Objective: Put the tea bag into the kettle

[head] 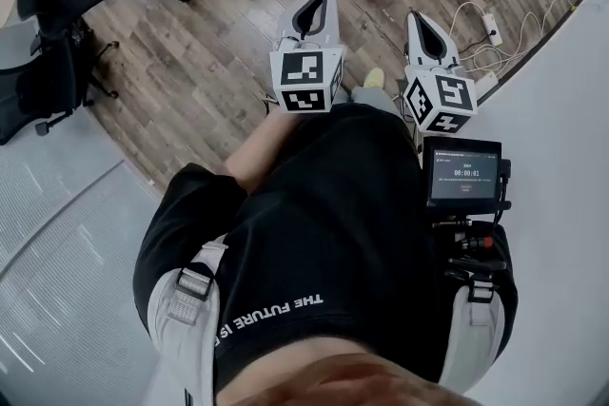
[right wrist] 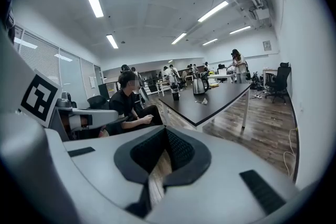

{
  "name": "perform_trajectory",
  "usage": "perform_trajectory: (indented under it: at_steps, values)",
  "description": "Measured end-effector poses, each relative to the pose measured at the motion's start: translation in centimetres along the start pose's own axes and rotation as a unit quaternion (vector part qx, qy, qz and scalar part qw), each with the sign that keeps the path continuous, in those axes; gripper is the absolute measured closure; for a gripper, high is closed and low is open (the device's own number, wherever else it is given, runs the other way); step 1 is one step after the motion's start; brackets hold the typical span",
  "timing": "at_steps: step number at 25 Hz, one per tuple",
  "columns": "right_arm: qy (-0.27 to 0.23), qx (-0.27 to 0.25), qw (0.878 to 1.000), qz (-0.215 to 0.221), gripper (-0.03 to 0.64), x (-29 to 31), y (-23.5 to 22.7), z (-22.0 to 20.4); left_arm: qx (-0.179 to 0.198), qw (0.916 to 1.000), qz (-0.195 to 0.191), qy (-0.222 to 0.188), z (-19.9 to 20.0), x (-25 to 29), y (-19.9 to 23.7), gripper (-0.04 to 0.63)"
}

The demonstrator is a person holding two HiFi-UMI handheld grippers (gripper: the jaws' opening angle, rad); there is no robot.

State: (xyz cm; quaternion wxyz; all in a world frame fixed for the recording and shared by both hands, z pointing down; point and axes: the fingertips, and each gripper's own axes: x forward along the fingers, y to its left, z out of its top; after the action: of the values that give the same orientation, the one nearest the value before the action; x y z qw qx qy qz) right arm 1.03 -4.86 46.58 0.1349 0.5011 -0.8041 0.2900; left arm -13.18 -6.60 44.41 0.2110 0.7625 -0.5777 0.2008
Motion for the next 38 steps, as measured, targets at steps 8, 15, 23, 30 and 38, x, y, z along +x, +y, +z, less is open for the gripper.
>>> perform_trajectory:
  at_steps: [8, 15, 23, 30, 38]
  values:
    - [-0.005, -0.017, 1.0, -0.001, 0.612, 0.1, 0.5, 0.3, 0.003, 1.0, -0.007, 0.006, -0.2, 0.4, -0.4, 0.578]
    - [-0.011, -0.001, 1.0, -0.012, 0.612, 0.1, -0.6, 0.3, 0.007, 0.9998, -0.02, 0.0, 0.1, 0.9, -1.0, 0.58]
    - [-0.032, -0.004, 0.999, -0.008, 0.612, 0.3, -0.4, 1.6, 0.017, 0.9995, -0.022, -0.014, 1.0, 0.4, -1.4, 0.578]
    - [-0.049, 0.001, 0.999, -0.012, 0.612, 0.4, -0.6, 2.7, 0.031, 0.9989, -0.027, -0.022, 2.1, 0.5, -1.6, 0.58]
    - [-0.061, 0.002, 0.998, -0.017, 0.612, 0.5, -0.9, 3.3, 0.045, 0.9977, -0.035, -0.036, 3.3, 0.8, -1.9, 0.58]
